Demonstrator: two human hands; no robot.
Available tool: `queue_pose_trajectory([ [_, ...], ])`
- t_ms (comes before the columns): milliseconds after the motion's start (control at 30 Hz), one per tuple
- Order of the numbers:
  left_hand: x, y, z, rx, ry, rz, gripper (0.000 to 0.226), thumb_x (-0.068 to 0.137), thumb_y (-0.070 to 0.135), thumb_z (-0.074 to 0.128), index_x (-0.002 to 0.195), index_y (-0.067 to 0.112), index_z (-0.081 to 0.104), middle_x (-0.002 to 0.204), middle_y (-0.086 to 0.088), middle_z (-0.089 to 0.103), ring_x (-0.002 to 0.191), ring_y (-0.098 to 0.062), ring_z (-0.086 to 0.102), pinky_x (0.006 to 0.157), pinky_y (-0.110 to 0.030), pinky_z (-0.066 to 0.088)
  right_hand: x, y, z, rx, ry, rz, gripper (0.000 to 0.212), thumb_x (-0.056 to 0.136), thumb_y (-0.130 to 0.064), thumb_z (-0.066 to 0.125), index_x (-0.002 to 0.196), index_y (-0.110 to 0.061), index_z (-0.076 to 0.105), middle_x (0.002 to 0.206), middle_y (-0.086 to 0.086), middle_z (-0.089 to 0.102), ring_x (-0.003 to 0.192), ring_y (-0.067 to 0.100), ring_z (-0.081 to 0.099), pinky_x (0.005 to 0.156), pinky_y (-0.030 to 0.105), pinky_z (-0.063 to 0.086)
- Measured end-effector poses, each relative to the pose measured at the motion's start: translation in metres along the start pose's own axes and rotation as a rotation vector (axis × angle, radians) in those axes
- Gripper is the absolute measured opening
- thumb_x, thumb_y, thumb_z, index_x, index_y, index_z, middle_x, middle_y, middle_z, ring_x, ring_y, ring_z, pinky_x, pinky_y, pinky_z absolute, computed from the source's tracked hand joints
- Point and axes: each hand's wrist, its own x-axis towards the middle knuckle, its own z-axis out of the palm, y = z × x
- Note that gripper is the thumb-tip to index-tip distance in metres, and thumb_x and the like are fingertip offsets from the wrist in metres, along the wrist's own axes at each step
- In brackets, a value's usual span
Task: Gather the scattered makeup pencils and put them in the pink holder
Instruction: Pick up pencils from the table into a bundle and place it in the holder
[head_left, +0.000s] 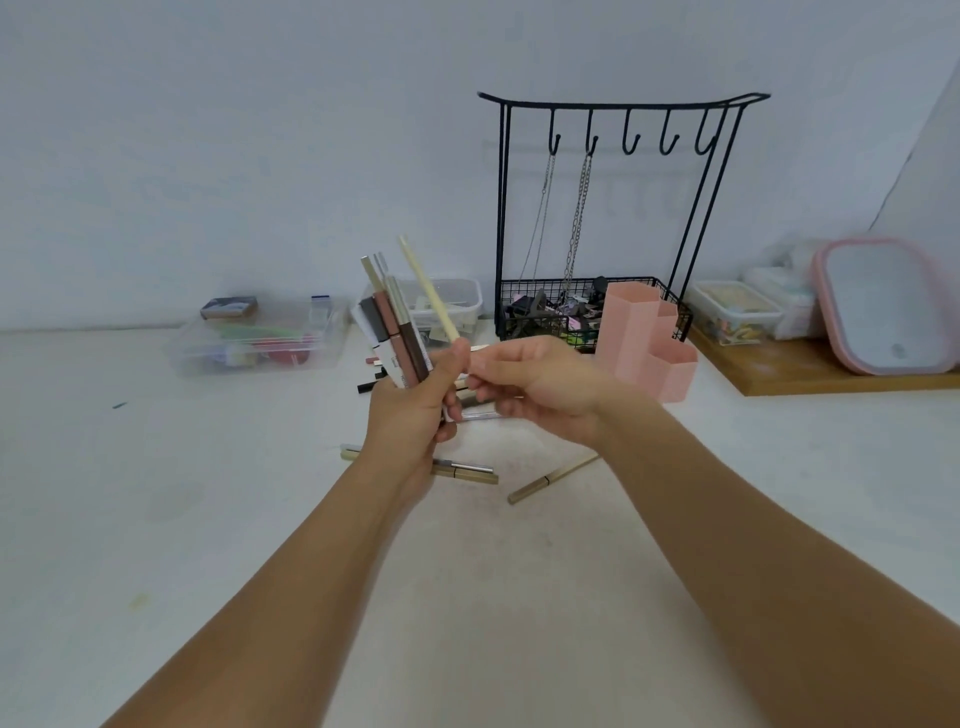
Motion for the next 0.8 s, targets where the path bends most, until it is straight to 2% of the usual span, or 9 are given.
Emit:
queue_pose_trajectory([
  [100, 0.0, 0.0, -0.002, 0.015, 0.058, 0.012, 0.029, 0.071, 0.041, 0.086, 0.084, 0.017, 0.075, 0.052, 0.004, 0.056, 0.046, -0.008, 0.048, 0.044, -0.021, 0.034, 0.002, 0.01, 0.014, -0.011, -0.016, -0.019, 0.014, 0.093, -0.009, 0.066, 0.104, -0.004, 0.073, 0.074, 0.001, 0.07, 0.063, 0.006, 0.061, 0.055, 0.016, 0.044],
  [200, 0.002, -0.002, -0.004, 0.048, 0.125, 0.019, 0.035, 0.073, 0.03, 0.09, 0.093, 0.004, 0.078, 0.061, -0.006, 0.062, 0.048, -0.014, 0.052, 0.046, -0.022, 0.036, 0.004, 0.016, 0.024, -0.041, 0.044, -0.074, 0.021, 0.092, -0.003, 0.065, 0.112, -0.003, 0.072, 0.066, -0.002, 0.069, 0.06, 0.006, 0.061, 0.054, 0.015, 0.045],
  [333, 0.005, -0.003, -0.003, 0.099, 0.211, 0.019, 0.037, 0.082, 0.032, 0.083, 0.089, -0.003, 0.074, 0.06, -0.007, 0.064, 0.046, -0.014, 0.054, 0.043, -0.023, 0.038, 0.003, 0.018, 0.027, -0.186, 0.136, -0.178, 0.011, 0.087, 0.0, 0.071, 0.095, 0.007, 0.074, 0.063, 0.003, 0.069, 0.056, 0.006, 0.062, 0.057, 0.015, 0.048],
  [400, 0.005, -0.003, -0.002, 0.148, 0.225, 0.04, 0.029, 0.087, 0.029, 0.077, 0.083, 0.001, 0.075, 0.056, -0.005, 0.065, 0.044, -0.013, 0.057, 0.042, -0.025, 0.042, 0.003, 0.018, 0.027, -0.23, 0.171, -0.235, 0.009, 0.083, 0.002, 0.074, 0.091, 0.007, 0.075, 0.069, 0.015, 0.07, 0.059, 0.011, 0.064, 0.062, 0.02, 0.051],
  [467, 0.004, -0.002, -0.001, 0.183, 0.224, 0.055, 0.024, 0.09, 0.027, 0.074, 0.079, 0.006, 0.075, 0.057, -0.004, 0.068, 0.046, -0.014, 0.062, 0.044, -0.025, 0.049, 0.004, 0.02, 0.028, -0.255, 0.199, -0.297, 0.006, 0.081, 0.006, 0.075, 0.086, 0.008, 0.076, 0.071, 0.02, 0.07, 0.056, 0.009, 0.063, 0.06, 0.018, 0.051],
  [567, 0.004, -0.001, -0.001, 0.183, 0.204, 0.032, 0.019, 0.092, 0.027, 0.072, 0.088, 0.009, 0.077, 0.072, -0.007, 0.077, 0.059, -0.02, 0.073, 0.054, -0.033, 0.06, 0.007, 0.022, 0.029, -0.407, 0.226, -0.333, 0.003, 0.08, 0.002, 0.077, 0.082, 0.001, 0.079, 0.068, 0.008, 0.071, 0.052, 0.0, 0.059, 0.058, 0.014, 0.045],
  [667, 0.006, -0.003, -0.002, 0.19, 0.205, 0.012, 0.02, 0.094, 0.028, 0.071, 0.096, 0.008, 0.075, 0.082, -0.008, 0.078, 0.073, -0.023, 0.077, 0.064, -0.041, 0.065, 0.009, 0.011, 0.019, -0.637, 0.137, -0.287, 0.004, 0.082, -0.007, 0.079, 0.086, -0.007, 0.081, 0.082, 0.0, 0.076, 0.052, -0.01, 0.057, 0.057, 0.011, 0.043],
  [733, 0.007, -0.004, -0.001, 0.186, 0.211, 0.01, 0.02, 0.095, 0.027, 0.069, 0.091, 0.008, 0.073, 0.076, -0.003, 0.077, 0.072, -0.017, 0.077, 0.066, -0.044, 0.065, 0.006, 0.0, 0.002, -0.786, 0.104, -0.24, 0.008, 0.083, -0.016, 0.08, 0.09, -0.013, 0.08, 0.09, -0.004, 0.075, 0.061, -0.01, 0.059, 0.058, 0.007, 0.044],
  [800, 0.008, -0.004, 0.0, 0.192, 0.224, 0.005, 0.023, 0.096, 0.027, 0.068, 0.081, 0.009, 0.069, 0.062, 0.002, 0.069, 0.067, -0.012, 0.075, 0.067, -0.046, 0.065, 0.003, -0.007, -0.02, -0.949, 0.163, -0.171, 0.009, 0.084, -0.019, 0.078, 0.093, -0.016, 0.079, 0.096, -0.006, 0.074, 0.073, -0.004, 0.062, 0.065, 0.014, 0.052],
])
